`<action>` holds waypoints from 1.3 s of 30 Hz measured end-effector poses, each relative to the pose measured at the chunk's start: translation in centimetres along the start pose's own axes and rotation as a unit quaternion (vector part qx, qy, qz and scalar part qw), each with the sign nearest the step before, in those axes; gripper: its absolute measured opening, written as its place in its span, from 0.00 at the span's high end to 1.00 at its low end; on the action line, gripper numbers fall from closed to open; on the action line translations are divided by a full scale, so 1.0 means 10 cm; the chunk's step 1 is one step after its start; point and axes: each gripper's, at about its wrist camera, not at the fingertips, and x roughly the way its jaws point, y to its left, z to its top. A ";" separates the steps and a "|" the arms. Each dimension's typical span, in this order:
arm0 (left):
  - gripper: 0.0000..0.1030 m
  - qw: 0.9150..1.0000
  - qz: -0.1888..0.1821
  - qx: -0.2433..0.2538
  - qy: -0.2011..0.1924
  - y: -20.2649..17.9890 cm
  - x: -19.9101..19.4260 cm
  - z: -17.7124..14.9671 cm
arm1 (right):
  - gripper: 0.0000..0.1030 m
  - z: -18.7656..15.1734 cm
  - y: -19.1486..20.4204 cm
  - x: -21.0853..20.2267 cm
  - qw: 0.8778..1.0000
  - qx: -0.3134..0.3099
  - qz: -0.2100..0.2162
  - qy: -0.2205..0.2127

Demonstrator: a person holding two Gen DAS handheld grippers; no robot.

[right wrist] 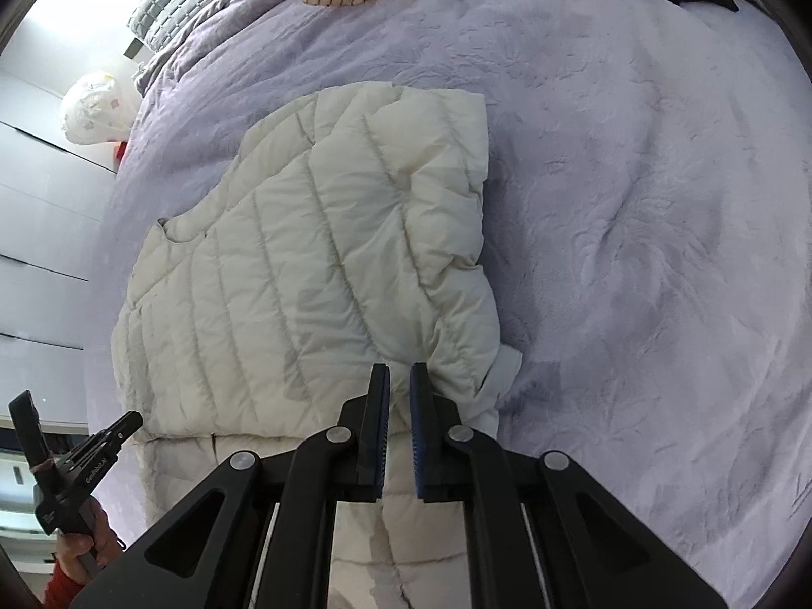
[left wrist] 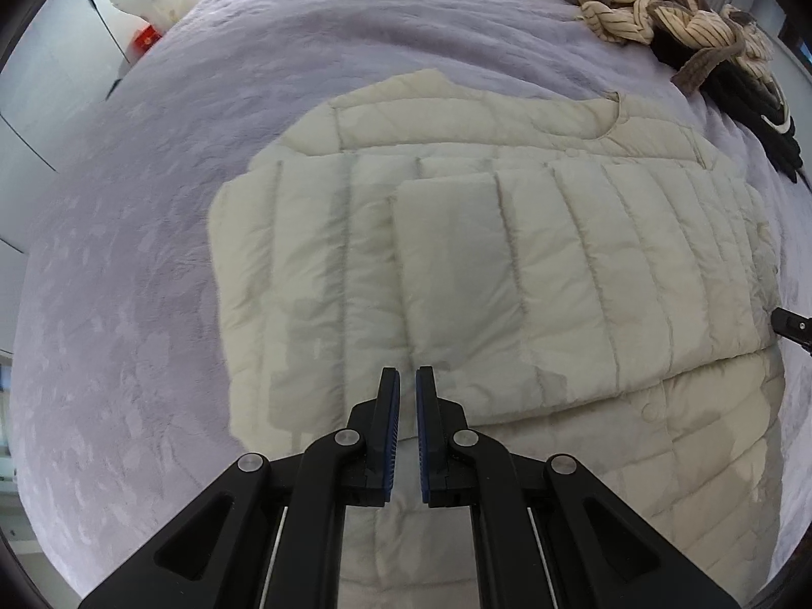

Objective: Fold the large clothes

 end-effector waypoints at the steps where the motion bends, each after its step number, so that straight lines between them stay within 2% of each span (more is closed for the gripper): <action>1: 0.93 1.000 0.004 0.001 -0.004 0.01 -0.03 -0.02 | 0.90 -0.02 0.01 0.00 1.000 0.001 0.000 0.001; 9: 0.93 1.000 -0.004 -0.018 0.004 0.13 -0.09 -0.13 | 0.90 -0.17 0.12 -0.10 1.000 0.003 0.008 0.005; 14: 0.92 1.000 0.003 -0.029 0.009 0.18 -0.10 -0.24 | 0.90 -0.25 0.20 -0.14 1.000 -0.006 0.012 0.010; 22: 0.92 0.999 -0.005 -0.051 0.018 0.34 -0.08 -0.34 | 0.89 -0.34 0.41 -0.10 0.999 -0.030 0.007 0.015; 23: 0.92 0.998 -0.004 -0.052 0.017 0.36 -0.08 -0.35 | 0.87 -0.35 0.44 -0.08 0.999 -0.032 0.007 0.016; 24: 0.89 0.998 -0.006 -0.055 0.017 0.38 -0.08 -0.36 | 0.76 -0.35 0.46 -0.07 0.999 -0.033 0.006 0.016; 25: 0.50 0.998 -0.008 -0.057 0.017 0.41 -0.08 -0.36 | 0.67 -0.35 0.49 -0.05 0.999 -0.034 0.005 0.017; 26: 0.00 0.998 -0.007 -0.063 0.016 0.44 -0.09 -0.37 | 0.44 -0.36 0.52 -0.04 0.999 -0.037 0.006 0.017; 27: 0.02 0.998 0.002 -0.069 0.002 0.46 -0.12 -0.38 | 0.36 -0.36 0.55 -0.03 0.999 -0.039 0.008 0.015; 32: 0.01 0.998 0.011 -0.067 -0.009 0.53 -0.16 -0.38 | 0.35 -0.38 0.74 0.02 0.998 -0.059 0.013 0.017; 35: 0.01 0.997 0.017 -0.075 -0.013 0.57 -0.18 -0.37 | 0.13 -0.39 0.88 0.05 0.997 -0.070 0.014 0.005; 39: 0.01 0.995 0.017 -0.097 -0.001 0.69 -0.16 -0.37 | 0.12 -0.37 1.14 0.10 0.994 -0.105 -0.002 -0.021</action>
